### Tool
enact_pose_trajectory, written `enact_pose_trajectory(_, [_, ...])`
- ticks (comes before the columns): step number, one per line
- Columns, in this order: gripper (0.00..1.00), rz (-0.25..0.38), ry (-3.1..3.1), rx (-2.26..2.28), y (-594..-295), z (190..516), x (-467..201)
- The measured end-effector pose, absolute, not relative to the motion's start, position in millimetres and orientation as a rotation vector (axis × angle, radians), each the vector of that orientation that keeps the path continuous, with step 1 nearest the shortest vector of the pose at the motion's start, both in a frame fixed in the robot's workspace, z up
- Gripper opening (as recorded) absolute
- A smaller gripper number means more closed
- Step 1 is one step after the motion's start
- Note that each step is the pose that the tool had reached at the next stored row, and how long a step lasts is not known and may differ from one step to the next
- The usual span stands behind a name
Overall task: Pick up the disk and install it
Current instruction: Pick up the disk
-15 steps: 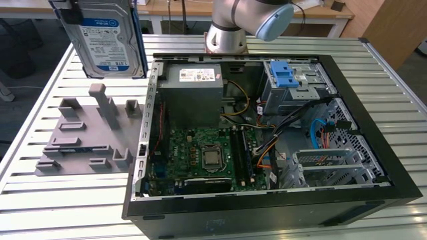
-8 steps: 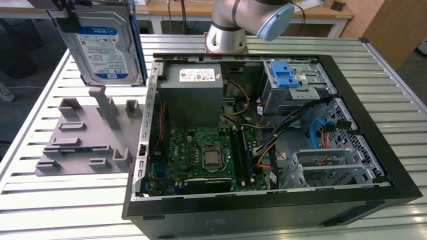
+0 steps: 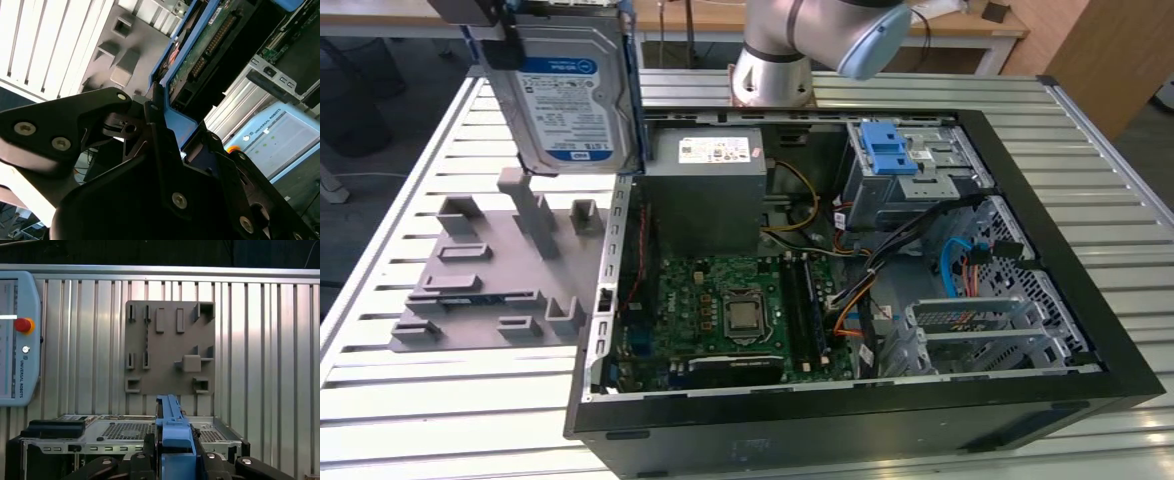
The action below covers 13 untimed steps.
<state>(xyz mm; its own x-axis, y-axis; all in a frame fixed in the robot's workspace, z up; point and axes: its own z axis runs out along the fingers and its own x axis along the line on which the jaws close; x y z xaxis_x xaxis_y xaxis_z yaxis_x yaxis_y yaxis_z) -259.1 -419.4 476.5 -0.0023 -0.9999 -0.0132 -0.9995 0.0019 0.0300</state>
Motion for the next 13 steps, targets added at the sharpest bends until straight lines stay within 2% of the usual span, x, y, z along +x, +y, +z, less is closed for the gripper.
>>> enact_pose_trajectory(13, [0.36, -0.048, -2.215, 2.21, -420, 476, -220])
